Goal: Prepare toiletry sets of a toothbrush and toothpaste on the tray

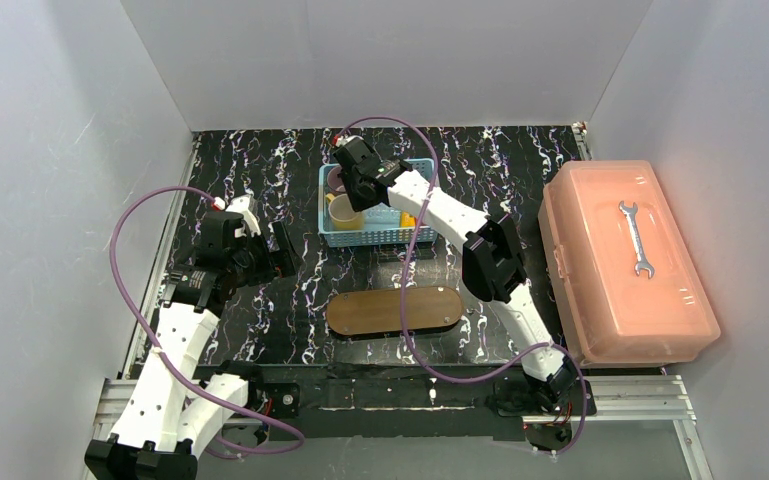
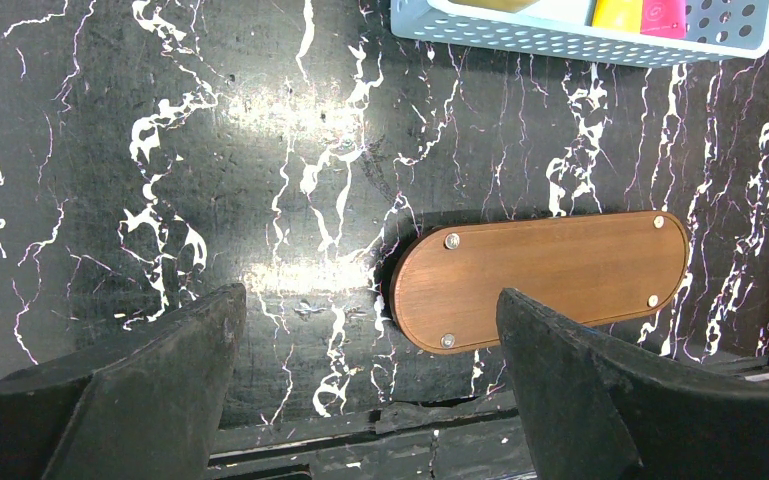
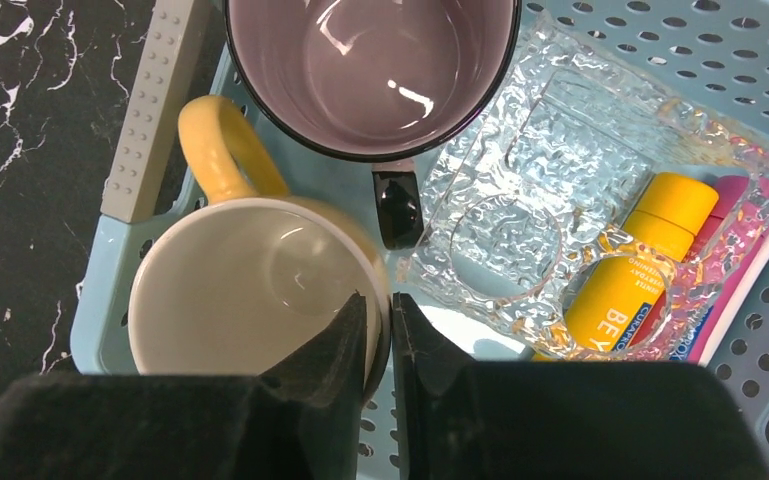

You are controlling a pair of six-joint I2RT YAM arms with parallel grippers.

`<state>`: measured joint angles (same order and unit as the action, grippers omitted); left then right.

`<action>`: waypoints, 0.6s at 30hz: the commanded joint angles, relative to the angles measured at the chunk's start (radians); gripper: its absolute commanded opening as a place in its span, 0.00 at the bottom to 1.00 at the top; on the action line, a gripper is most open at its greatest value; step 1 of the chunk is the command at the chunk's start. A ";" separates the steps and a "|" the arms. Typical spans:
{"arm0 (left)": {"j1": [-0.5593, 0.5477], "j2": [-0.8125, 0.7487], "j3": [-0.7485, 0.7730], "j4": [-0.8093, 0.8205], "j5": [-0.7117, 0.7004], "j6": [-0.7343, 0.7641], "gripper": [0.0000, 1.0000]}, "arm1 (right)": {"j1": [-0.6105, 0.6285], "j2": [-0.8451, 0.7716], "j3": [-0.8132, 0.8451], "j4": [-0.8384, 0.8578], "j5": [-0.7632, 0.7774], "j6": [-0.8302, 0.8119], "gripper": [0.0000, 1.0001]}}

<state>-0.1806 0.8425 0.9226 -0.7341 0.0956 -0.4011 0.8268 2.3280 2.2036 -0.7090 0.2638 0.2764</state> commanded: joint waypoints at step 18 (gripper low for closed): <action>-0.005 0.004 -0.008 -0.017 -0.018 0.008 0.95 | 0.006 -0.060 0.037 0.011 0.042 0.004 0.01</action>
<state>-0.1806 0.8539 0.9226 -0.7341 0.0933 -0.4007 0.8265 2.3463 2.2311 -0.7193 0.2867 0.2661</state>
